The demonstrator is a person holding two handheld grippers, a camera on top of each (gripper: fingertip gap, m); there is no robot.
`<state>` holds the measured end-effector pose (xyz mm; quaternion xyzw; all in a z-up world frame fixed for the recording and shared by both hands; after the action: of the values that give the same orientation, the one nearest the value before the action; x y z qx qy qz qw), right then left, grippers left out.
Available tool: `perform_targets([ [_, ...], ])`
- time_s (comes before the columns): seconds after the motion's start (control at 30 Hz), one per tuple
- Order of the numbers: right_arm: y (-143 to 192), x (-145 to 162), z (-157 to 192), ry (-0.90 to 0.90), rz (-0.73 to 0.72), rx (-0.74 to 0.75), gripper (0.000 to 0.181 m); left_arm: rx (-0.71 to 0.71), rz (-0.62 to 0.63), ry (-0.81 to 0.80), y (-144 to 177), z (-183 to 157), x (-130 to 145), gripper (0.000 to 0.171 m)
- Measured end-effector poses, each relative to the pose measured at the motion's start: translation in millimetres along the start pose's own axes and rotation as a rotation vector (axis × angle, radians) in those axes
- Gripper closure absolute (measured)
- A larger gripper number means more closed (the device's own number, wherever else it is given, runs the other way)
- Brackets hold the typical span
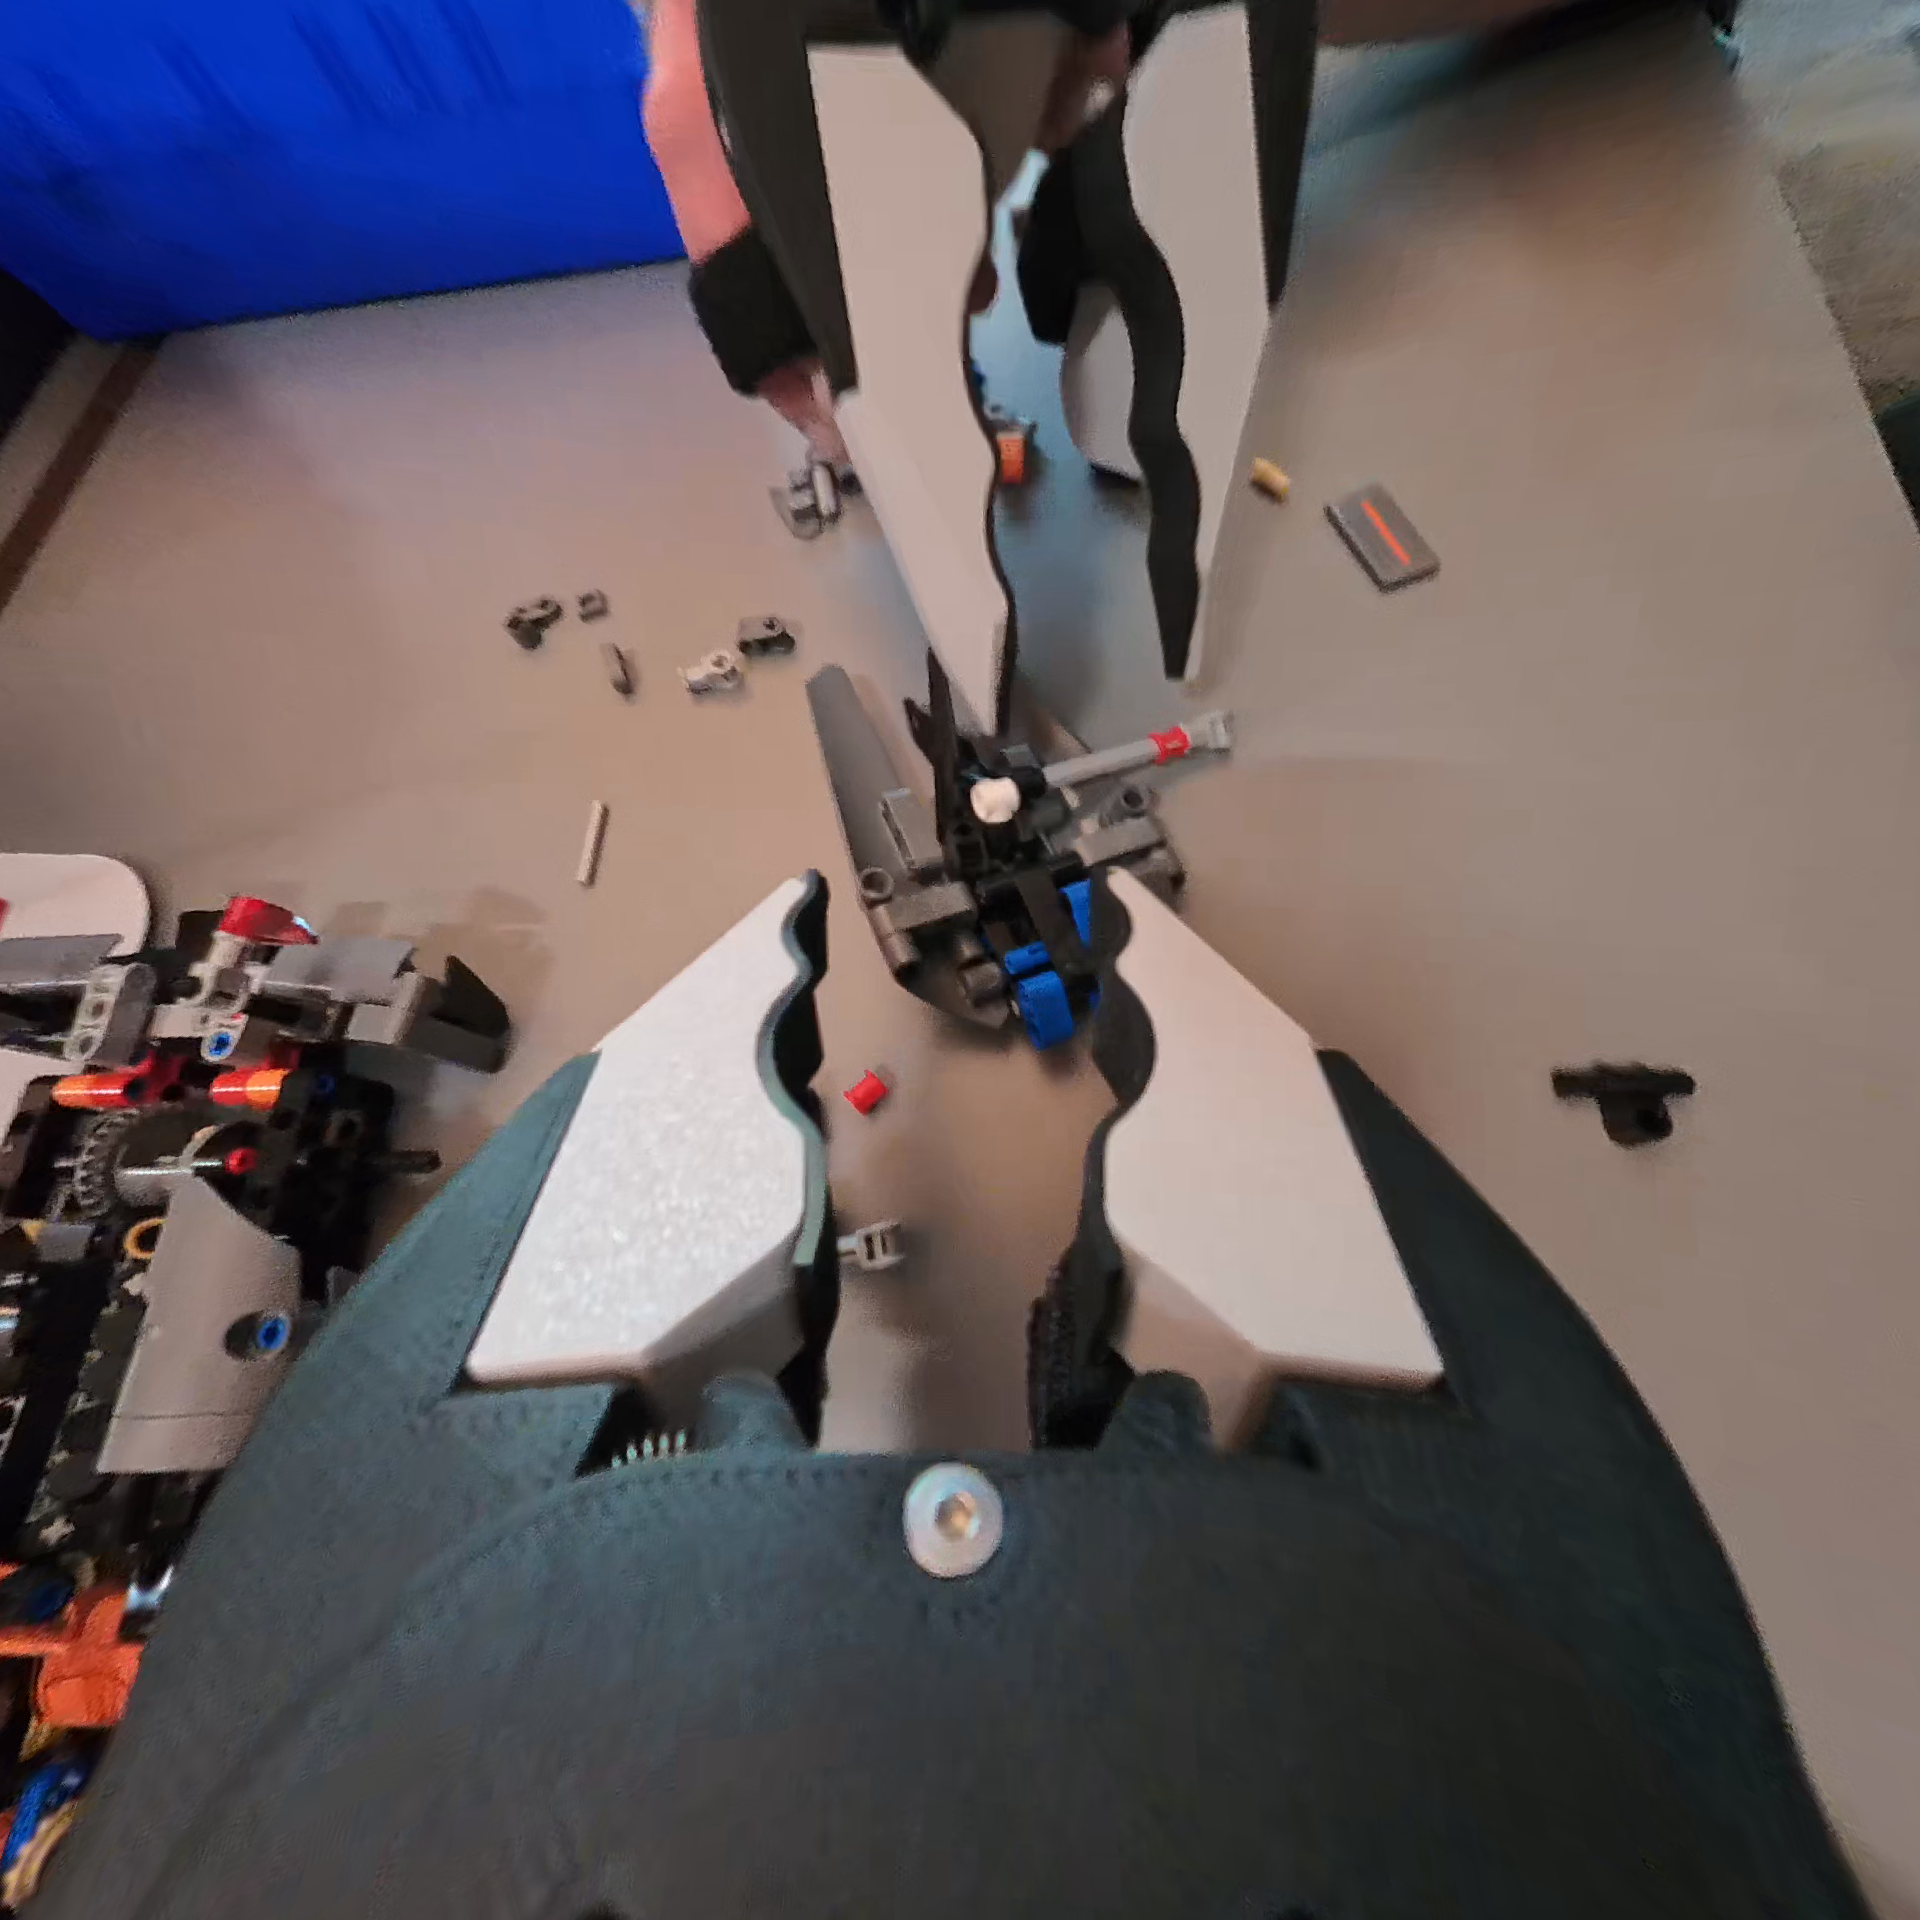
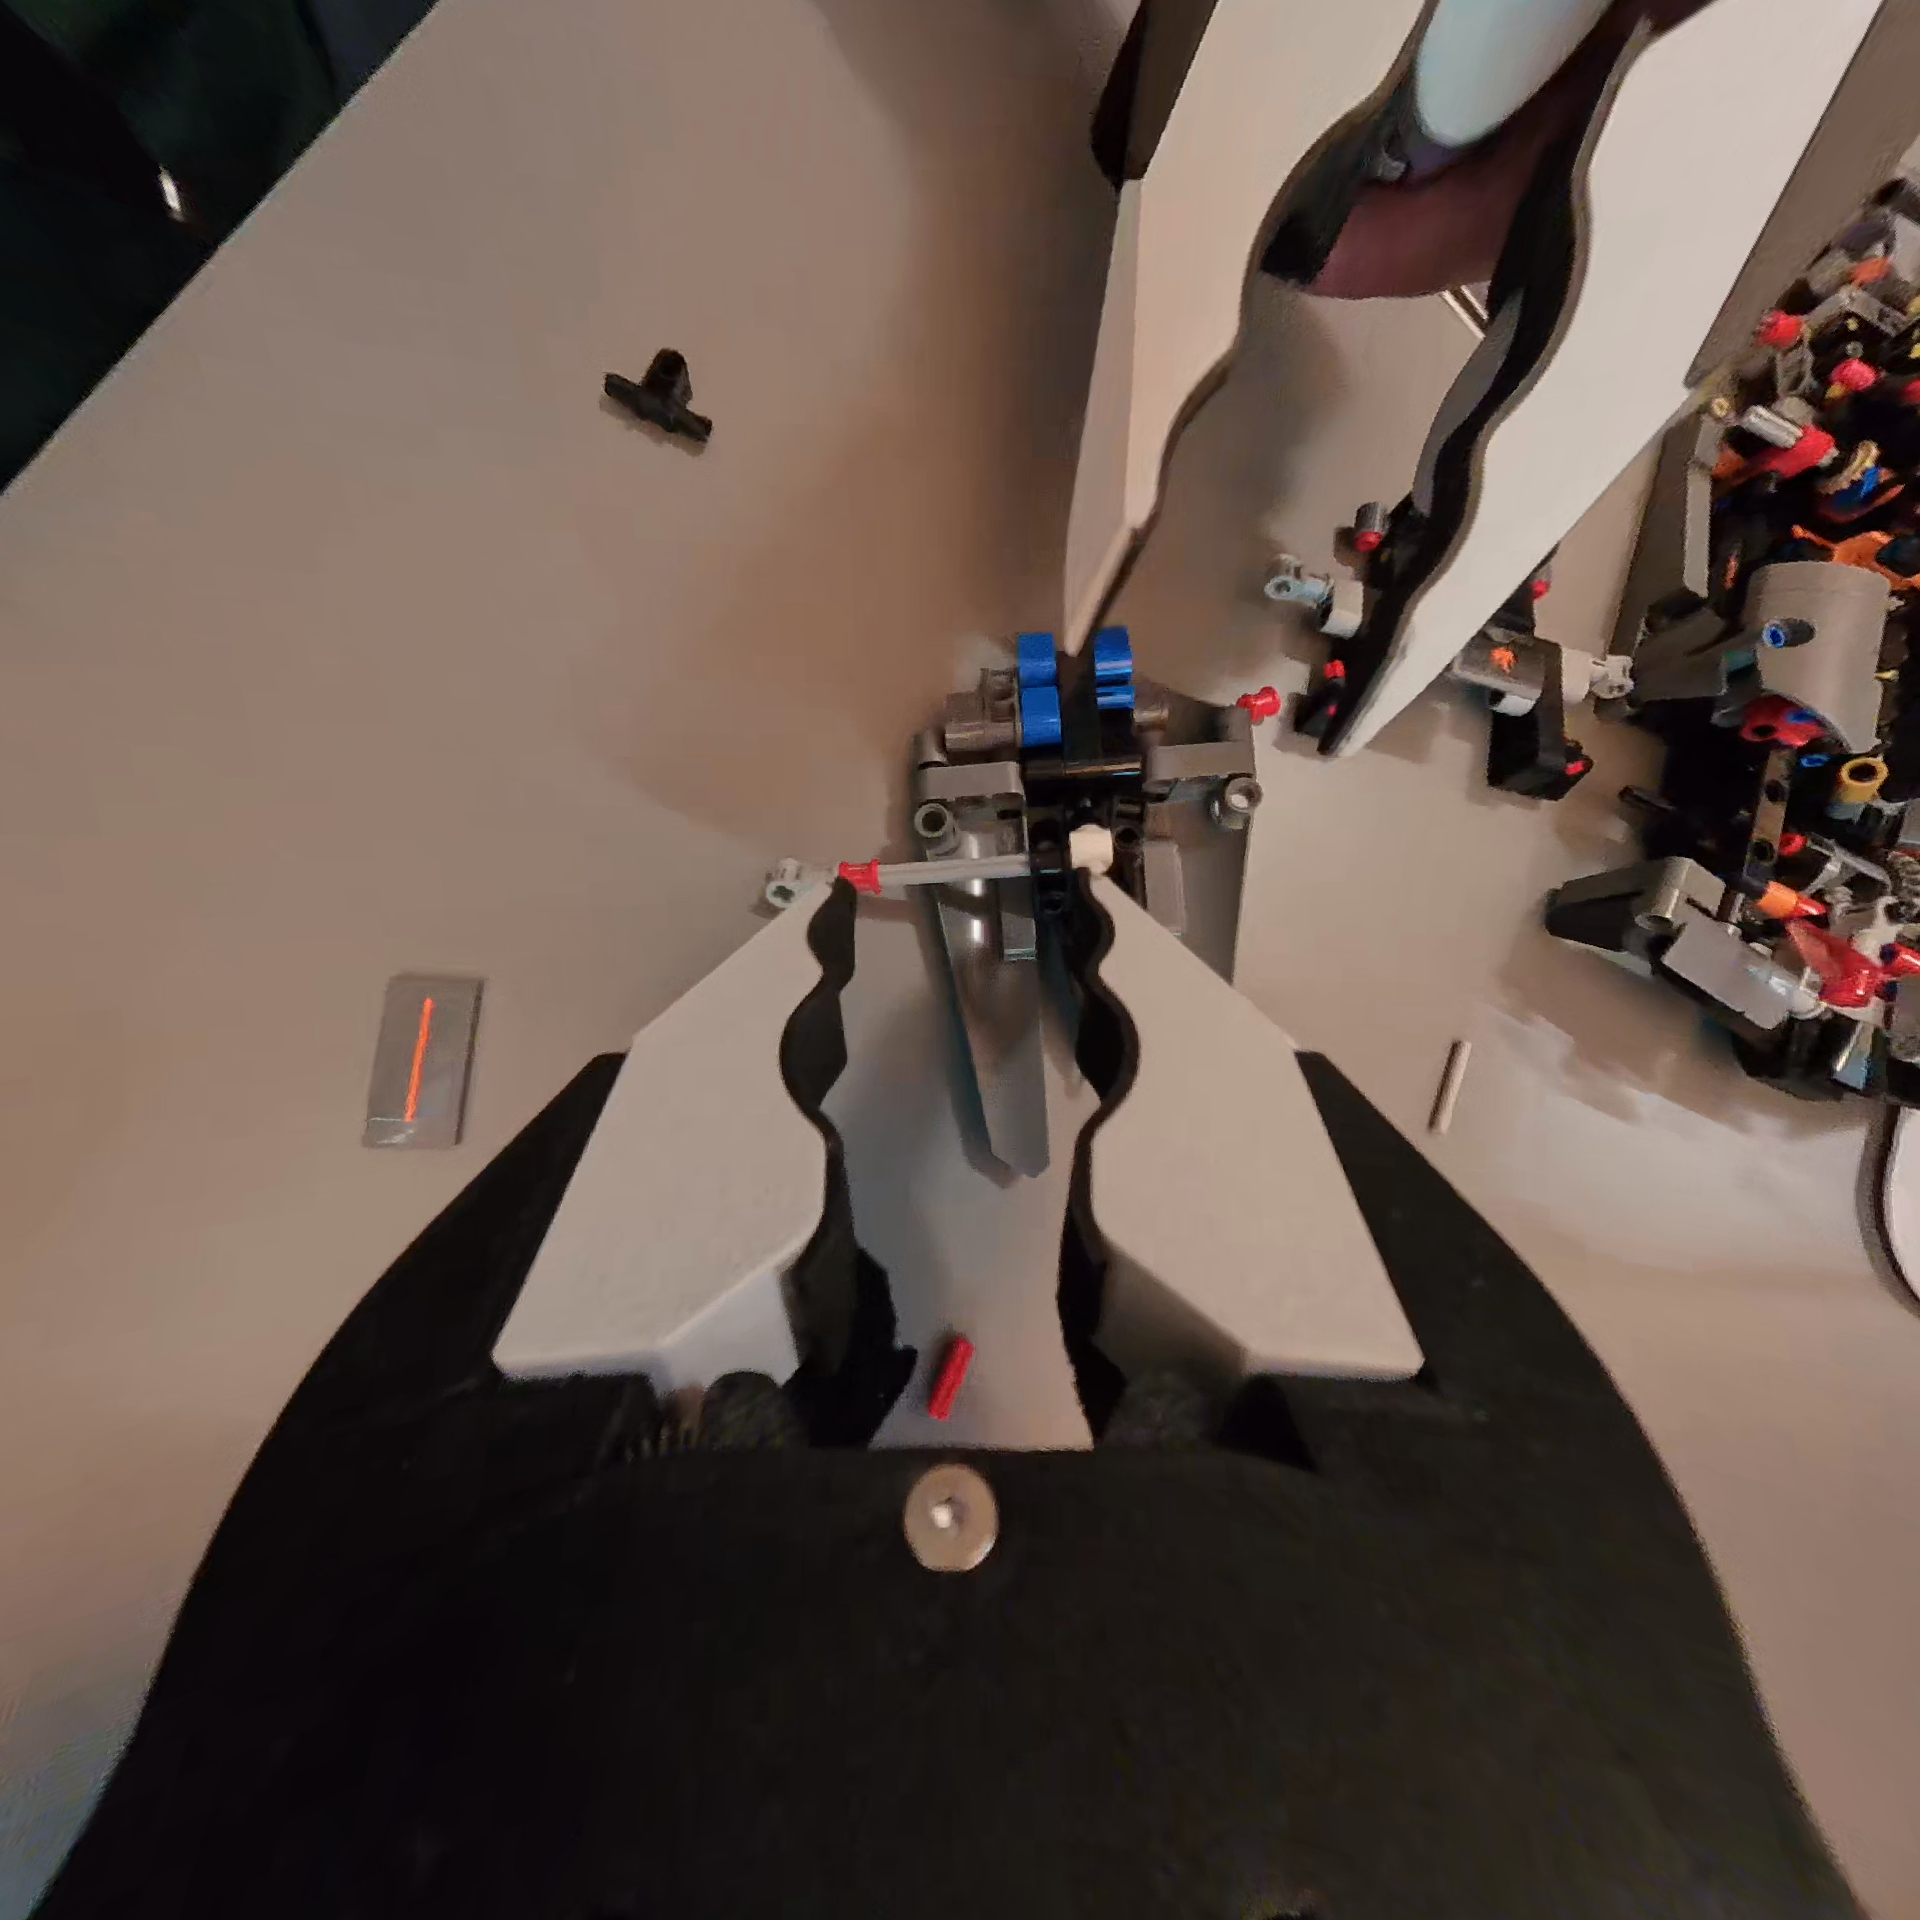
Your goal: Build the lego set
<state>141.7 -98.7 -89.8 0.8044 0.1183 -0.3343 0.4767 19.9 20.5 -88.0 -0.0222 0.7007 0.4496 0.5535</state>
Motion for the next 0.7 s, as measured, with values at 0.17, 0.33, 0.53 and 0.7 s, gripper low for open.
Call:
perform_targets([
  [0.17,-7,1,0,-0.009,0.008,0.024,0.152,-0.06,0.089,0.006,-22,1,-4,0.136],
  [0.33,-10,2,-1,-0.035,0.002,0.019,0.156,-0.097,0.102,0.003,-27,3,-5,0.144],
  [0.53,-11,2,0,-0.048,-0.011,0.008,0.156,-0.077,0.079,0.026,-29,3,-4,0.152],
  [0.7,-9,-2,1,-0.037,0.024,0.008,0.137,-0.071,0.075,0.021,-29,2,-2,0.152],
])
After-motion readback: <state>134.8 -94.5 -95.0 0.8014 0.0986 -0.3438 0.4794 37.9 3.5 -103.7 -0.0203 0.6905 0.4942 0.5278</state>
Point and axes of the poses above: each gripper's, where its closed fingertips meet, y back along the fingers, x out of its underside, z = x × y across the jaws, the point moved 9 cm from there along y, back along the fingers, and after that the axes turned 11 degrees about x, right-handed, at the moved point
